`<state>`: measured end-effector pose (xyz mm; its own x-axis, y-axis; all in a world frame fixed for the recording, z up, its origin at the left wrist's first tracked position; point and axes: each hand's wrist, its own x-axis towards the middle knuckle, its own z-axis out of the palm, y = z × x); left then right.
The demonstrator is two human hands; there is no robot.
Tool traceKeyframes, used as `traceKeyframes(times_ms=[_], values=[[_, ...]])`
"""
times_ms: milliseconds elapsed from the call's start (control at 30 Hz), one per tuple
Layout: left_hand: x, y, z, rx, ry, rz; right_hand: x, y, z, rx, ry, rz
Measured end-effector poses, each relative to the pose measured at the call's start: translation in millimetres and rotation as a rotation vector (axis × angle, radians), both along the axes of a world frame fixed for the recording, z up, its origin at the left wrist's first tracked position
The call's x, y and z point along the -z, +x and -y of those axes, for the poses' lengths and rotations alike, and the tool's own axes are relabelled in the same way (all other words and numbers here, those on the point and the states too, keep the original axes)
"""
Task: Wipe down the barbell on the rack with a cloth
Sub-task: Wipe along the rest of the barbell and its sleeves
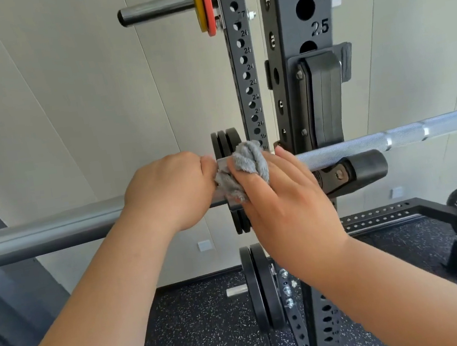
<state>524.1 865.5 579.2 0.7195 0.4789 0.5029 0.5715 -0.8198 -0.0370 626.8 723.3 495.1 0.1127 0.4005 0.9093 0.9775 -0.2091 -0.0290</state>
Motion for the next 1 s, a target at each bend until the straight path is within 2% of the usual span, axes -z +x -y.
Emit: traceKeyframes(times_ms=[67, 167, 233, 300, 500, 633, 700, 800, 900, 1000], values=[[-0.1, 0.6, -0.4, -0.002, -0.019, -0.007, -2.5, -1.6, -1.6, 0.001, -0.012, 0.002], [-2.6, 0.5, 4.5, -0.056, -0.032, -0.031, -28.1, 1.1, -12.6, 0.084, -0.158, -0.077], [-3.1, 1.5, 7.8, -0.083, -0.028, -0.049, -40.4, 2.8, -19.7, 0.12, -0.152, -0.106], [-3.1, 0.7, 7.8, -0.095, 0.003, -0.064, -33.2, 2.3, -16.6, 0.123, -0.135, -0.052], [0.9, -1.0, 5.8, -0.094, 0.036, -0.081, -5.8, 6.1, 1.5, -0.01, -0.056, 0.048], [-0.4, -2.1, 18.3, -0.145, 0.028, 0.002, -39.1, 6.9, -21.5, 0.138, -0.123, 0.004], [3.7, -3.9, 20.9, -0.142, 0.097, 0.032, -47.2, 7.0, -26.5, 0.144, -0.091, -0.024], [20.4, -12.7, 19.9, -0.034, 0.256, 0.162, -21.7, 4.7, -17.2, 0.11, -0.035, 0.012], [36.3, -21.8, 18.3, 0.083, 0.258, 0.25, -2.3, 2.8, -5.4, 0.007, -0.006, 0.018], [39.1, -24.4, 18.6, 0.117, 0.259, 0.263, -22.2, 6.9, -8.2, 0.047, -0.054, 0.0]])
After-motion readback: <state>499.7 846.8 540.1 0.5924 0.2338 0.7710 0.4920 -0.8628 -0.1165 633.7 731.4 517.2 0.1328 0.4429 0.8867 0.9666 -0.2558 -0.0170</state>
